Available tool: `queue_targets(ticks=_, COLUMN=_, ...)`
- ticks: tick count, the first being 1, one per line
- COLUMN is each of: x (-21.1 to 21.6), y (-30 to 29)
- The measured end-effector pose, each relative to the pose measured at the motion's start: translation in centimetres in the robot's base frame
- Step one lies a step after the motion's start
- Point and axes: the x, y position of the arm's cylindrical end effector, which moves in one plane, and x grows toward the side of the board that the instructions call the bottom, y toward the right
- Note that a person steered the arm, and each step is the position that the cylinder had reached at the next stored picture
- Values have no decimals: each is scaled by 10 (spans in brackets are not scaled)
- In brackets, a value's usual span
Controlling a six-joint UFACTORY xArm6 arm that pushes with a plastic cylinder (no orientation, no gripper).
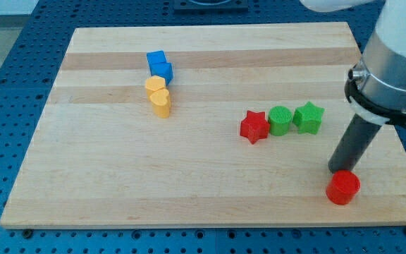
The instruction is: Move the green star above the red circle
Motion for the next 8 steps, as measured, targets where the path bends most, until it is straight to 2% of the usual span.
queue_targets(ticks=3, x=-130, y=24)
queue_targets(ticks=4, x=-133, y=-14)
queue_targets(ticks=6, x=-60, y=-4)
queue_targets(ticks=7, x=-55, y=3)
queue_targets(ticks=8, x=-87, y=-10)
